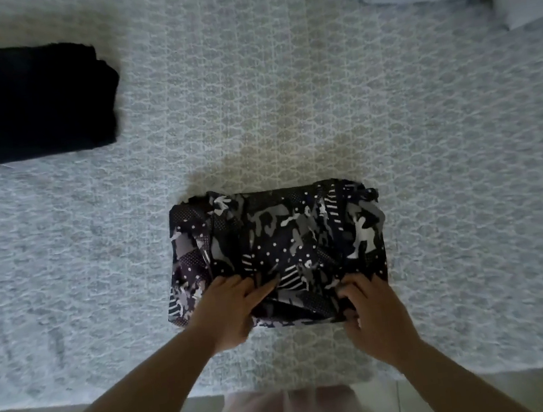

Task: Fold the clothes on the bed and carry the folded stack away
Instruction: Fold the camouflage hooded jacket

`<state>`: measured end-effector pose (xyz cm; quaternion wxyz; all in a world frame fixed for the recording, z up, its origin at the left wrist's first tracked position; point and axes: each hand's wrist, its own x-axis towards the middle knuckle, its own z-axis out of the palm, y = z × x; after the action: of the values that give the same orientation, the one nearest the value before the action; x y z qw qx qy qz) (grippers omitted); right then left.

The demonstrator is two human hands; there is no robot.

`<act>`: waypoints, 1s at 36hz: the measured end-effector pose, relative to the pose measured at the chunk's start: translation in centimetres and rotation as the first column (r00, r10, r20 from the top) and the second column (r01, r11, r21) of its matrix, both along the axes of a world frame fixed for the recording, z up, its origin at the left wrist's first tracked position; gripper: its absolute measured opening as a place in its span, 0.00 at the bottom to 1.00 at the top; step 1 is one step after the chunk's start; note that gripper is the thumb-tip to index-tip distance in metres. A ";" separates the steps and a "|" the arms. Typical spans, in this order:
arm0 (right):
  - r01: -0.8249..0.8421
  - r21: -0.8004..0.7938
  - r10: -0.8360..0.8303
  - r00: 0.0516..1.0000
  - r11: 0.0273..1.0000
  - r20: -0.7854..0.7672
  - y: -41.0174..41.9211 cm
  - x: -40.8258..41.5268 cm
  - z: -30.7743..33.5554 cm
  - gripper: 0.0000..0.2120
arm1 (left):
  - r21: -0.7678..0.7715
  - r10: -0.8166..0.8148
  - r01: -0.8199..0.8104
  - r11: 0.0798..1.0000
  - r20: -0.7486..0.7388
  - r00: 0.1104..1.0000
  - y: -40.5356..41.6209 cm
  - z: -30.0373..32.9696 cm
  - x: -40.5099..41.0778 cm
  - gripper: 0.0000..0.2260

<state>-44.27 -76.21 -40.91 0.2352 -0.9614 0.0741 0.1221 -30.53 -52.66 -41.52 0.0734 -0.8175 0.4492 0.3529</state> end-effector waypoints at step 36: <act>0.892 0.139 -0.491 0.361 0.430 -0.793 -6.8 8.1 -2.2 0.31 | 0.024 0.970 -0.985 -0.170 -0.173 -0.171 2.6 -3.9 2.8 0.31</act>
<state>-36.20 -82.96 -43.06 0.4897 -0.5987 0.5336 0.3422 -27.71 -50.06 -45.45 -0.2991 -0.8480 -0.3100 0.3089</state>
